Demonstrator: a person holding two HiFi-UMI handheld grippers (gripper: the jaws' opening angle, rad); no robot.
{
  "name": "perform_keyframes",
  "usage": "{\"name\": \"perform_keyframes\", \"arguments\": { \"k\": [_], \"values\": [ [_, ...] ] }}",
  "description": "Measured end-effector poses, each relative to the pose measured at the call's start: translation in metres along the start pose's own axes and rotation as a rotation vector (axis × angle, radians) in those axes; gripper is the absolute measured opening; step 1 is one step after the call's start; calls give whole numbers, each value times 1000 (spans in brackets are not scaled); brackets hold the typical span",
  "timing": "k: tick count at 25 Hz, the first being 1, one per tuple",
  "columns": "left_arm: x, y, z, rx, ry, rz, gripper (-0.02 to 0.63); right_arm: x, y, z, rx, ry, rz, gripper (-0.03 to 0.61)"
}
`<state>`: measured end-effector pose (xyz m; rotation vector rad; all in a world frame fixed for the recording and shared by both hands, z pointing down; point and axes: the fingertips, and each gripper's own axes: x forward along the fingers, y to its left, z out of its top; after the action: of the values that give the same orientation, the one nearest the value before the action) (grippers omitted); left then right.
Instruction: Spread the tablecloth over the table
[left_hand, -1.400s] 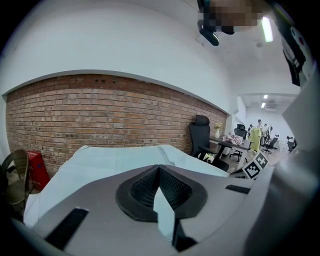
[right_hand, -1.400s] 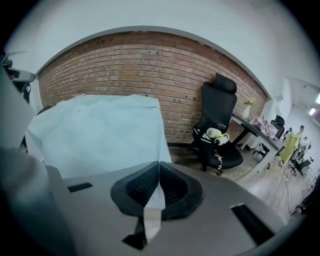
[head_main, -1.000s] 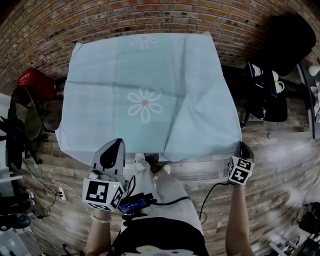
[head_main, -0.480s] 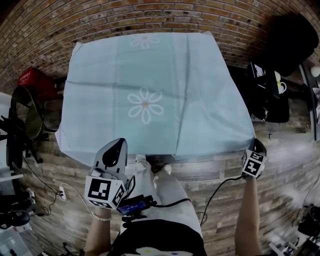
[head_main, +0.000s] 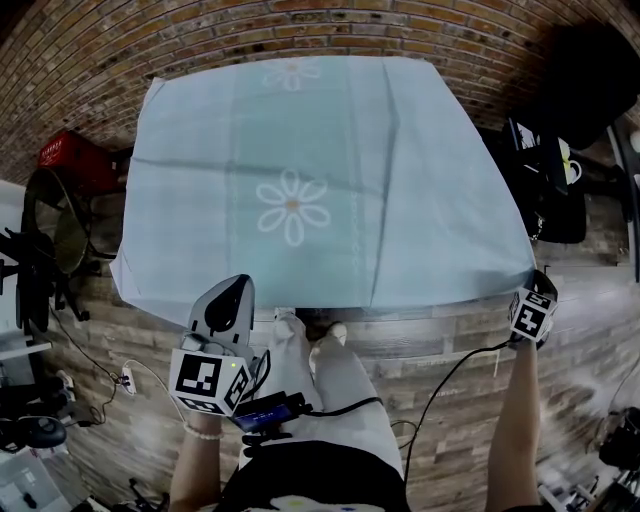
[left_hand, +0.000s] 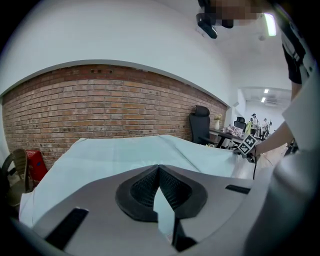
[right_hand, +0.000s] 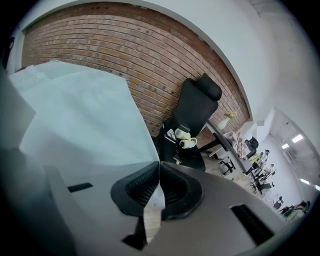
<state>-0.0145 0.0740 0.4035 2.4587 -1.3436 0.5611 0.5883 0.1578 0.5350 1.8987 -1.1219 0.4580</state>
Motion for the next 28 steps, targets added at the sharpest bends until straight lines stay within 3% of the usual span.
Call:
{"name": "perform_keyframes", "arguments": {
  "k": [6,10,14,15,17,23,28],
  "values": [
    [7,1,-10,-4,20,3,14,18,-23,4,13,20,-27,34],
    [14,2,-12,-3,31,4,14,29,-21,-4,192,9,48,34],
    [21,4,-9,4,33,2,14,23,-5,0,252,-61,123,46],
    [21,5,-9,6,33,2,14,18,-1,4,283,-90,152,127],
    [20,9,-9,14,33,5,15,2,8,15,335,-145,206,167],
    [13,32,-13,36,28,103,15,-68,102,54,287,-251,452,184],
    [-8,79,-42,1,44,225,15,-106,154,54,283,-256,539,212]
  ]
}}
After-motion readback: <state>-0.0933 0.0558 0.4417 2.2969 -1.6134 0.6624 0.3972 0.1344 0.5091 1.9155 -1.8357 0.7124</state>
